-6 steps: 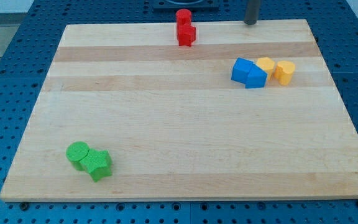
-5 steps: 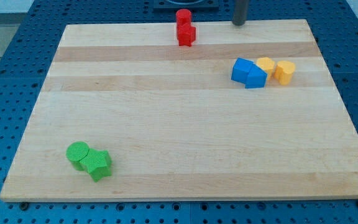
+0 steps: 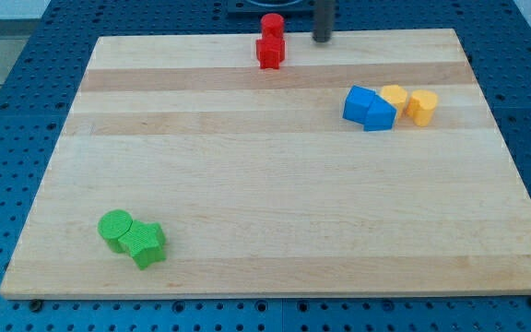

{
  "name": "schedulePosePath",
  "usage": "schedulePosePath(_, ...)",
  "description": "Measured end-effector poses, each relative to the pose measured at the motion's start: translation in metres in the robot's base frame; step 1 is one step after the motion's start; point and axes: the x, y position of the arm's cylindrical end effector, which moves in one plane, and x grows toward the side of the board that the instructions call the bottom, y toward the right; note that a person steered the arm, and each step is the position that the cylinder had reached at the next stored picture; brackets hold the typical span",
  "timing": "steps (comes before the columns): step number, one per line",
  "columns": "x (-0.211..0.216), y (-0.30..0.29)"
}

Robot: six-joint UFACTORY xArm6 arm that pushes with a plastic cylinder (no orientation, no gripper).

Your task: Separate the red star from the red circle

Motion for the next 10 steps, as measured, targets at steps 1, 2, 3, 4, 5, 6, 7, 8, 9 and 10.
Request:
schedulePosePath(1, 0.038, -0.081)
schedulePosePath(2, 0.089, -0.112)
schedulePosePath(3, 0.119, -0.111)
schedulePosePath(4, 0.099, -0.102)
schedulePosePath(5, 0.099, -0.055)
schedulePosePath(6, 0.136, -0.039)
schedulePosePath(7, 0.181, -0.074)
schedulePosePath(8, 0.212, -0.059)
schedulePosePath(9, 0.205, 0.02)
schedulePosePath(10, 0.205, 0.018)
